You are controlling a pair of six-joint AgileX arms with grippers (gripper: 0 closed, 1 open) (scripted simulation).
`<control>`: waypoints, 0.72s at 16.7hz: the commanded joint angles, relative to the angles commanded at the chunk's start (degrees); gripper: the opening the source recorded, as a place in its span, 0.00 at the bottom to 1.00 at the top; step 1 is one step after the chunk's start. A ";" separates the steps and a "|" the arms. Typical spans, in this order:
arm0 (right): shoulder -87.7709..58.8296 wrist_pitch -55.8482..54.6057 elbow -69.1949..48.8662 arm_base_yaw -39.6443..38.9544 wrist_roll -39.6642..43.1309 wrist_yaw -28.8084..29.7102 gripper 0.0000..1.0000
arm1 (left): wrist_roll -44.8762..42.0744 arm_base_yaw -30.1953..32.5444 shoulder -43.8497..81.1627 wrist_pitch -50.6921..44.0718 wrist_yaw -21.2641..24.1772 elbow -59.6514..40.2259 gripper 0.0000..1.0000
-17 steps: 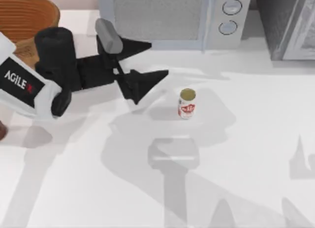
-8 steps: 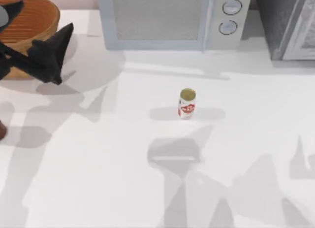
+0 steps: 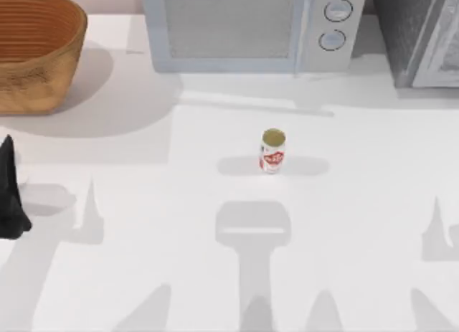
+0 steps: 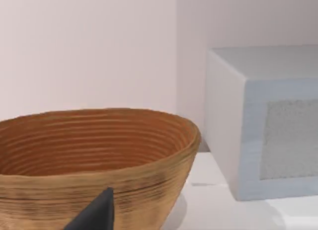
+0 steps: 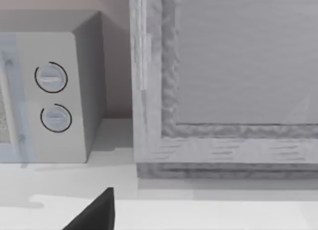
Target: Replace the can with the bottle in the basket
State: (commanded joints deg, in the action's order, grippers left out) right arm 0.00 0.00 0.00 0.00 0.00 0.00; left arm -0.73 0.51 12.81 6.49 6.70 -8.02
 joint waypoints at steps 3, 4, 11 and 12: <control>0.00 0.00 0.00 0.00 0.00 0.00 1.00 | 0.50 -0.42 -9.11 -4.55 -4.69 5.60 1.00; 0.00 0.00 0.00 0.00 0.00 0.00 1.00 | 0.61 -0.47 -10.94 -5.51 -5.68 6.79 1.00; 0.00 0.00 0.00 0.00 0.00 0.00 1.00 | 0.70 -0.38 -12.60 -6.40 -6.61 7.88 1.00; 0.00 0.00 0.00 0.00 0.00 0.00 1.00 | 0.70 -0.38 -12.60 -6.40 -6.61 7.88 1.00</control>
State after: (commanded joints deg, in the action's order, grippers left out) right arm 0.00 0.00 0.00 0.00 0.00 0.00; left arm -0.03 0.13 0.21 0.09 0.09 -0.14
